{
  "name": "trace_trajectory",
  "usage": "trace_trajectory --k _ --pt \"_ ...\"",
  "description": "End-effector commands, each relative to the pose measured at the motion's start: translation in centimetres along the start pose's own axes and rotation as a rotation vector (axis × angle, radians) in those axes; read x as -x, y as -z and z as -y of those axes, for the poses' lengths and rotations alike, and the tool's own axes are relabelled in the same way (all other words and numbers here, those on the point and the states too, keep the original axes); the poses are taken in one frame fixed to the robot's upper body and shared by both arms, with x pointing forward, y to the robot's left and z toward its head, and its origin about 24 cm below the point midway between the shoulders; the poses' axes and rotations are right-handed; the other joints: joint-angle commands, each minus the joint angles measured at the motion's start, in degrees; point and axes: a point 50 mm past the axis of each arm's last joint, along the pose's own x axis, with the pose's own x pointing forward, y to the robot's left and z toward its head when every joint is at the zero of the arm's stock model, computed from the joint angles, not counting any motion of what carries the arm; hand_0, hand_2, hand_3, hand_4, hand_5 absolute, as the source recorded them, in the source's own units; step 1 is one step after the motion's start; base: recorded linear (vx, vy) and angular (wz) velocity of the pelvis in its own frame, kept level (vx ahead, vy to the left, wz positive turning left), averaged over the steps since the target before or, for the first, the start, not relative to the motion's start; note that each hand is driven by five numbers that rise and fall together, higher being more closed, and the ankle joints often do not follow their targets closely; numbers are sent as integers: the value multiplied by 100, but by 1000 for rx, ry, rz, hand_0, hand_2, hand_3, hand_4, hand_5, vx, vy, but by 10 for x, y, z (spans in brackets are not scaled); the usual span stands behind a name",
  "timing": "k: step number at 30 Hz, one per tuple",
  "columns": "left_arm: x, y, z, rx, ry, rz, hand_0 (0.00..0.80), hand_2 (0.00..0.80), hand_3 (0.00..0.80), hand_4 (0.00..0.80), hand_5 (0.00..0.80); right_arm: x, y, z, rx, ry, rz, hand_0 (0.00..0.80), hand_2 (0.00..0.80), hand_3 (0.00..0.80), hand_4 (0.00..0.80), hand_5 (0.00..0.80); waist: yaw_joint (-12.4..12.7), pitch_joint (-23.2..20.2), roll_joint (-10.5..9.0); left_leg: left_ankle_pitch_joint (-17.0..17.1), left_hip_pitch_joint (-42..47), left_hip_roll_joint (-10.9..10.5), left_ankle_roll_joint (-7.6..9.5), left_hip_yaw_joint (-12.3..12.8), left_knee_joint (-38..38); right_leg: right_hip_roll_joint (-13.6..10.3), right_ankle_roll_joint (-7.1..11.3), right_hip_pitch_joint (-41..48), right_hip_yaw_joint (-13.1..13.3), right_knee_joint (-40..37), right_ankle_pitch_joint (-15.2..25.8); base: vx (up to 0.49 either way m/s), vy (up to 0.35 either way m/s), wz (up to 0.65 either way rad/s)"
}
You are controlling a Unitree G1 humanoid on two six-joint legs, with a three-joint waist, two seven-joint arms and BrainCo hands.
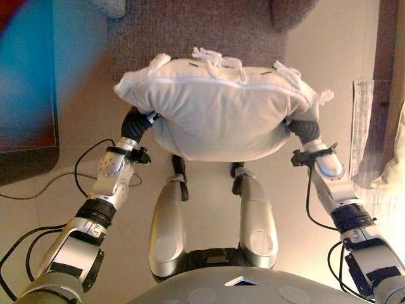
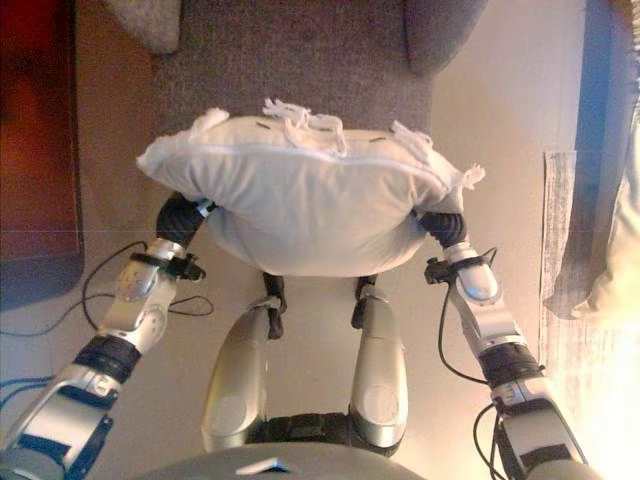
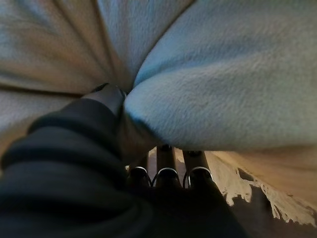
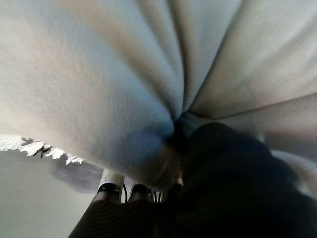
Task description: Pick up the cushion and take it to the sofa
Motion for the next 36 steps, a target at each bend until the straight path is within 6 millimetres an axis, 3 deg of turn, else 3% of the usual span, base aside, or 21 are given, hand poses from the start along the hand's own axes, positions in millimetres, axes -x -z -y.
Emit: trace_trajectory --k 1,9,13,19,25,27,30,33,36 --pt "-1 -18 42 86 141 183 800 800 800 800 800 3 -34 -17 25 -114 196 800 800 800 800 800 173 -1043 237 -10 110 61 -146 51 -390 -153 436 587 -349 -561 -101 136 -12 -2" --pt "37 -8 47 148 102 146 800 800 800 800 800 32 -32 -29 -5 -125 210 800 800 800 800 800 300 -2150 335 132 1901 63 -132 60 -1620 197 295 2435 -652 -1658 -115 205 -39 2" --pt "44 -23 44 152 70 214 800 800 800 800 800 37 -50 -26 -27 -127 293 800 800 800 800 800 336 -2470 320 147 2437 90 -122 29 -1972 334 222 2977 -676 -1981 -138 108 -78 4" --pt "51 -46 43 179 73 325 800 800 800 800 800 48 -74 -21 -58 -82 413 800 800 800 800 800 275 -2673 282 84 2772 75 -55 -342 -2148 665 52 3318 -182 -2012 -344 64 -137 12" --pt "50 -58 46 201 64 385 800 800 800 800 800 43 -86 -23 -71 -104 469 800 800 800 800 800 372 -2696 233 114 2852 229 -160 -336 -2148 775 -29 3466 -356 -2097 -376 -22 -168 11" --pt "51 -60 45 201 60 393 800 800 800 800 800 42 -89 -24 -69 -119 478 800 800 800 800 800 395 -2656 202 139 2837 299 -222 -281 -2041 799 -73 3464 -385 -2074 -378 -49 -170 -5" --pt "53 -65 41 197 27 415 800 800 800 800 800 40 -92 -24 -75 -150 490 800 800 800 800 800 415 -2457 74 209 2406 422 -312 -208 -801 740 -209 3367 -417 -1864 -398 -73 -172 -2" --pt "55 -65 37 200 9 428 800 800 800 800 800 41 -93 -26 -75 -162 512 800 800 800 800 800 420 -2211 -4 398 1846 478 -264 -70 300 709 -333 3321 -435 -1661 -408 -52 -136 -13" --pt "55 -63 37 201 -8 433 800 800 800 800 800 37 -94 -31 -75 -171 531 800 800 800 800 800 531 -2064 101 491 1607 186 -225 -235 177 830 -329 3386 -328 -1541 -513 59 -36 -11"
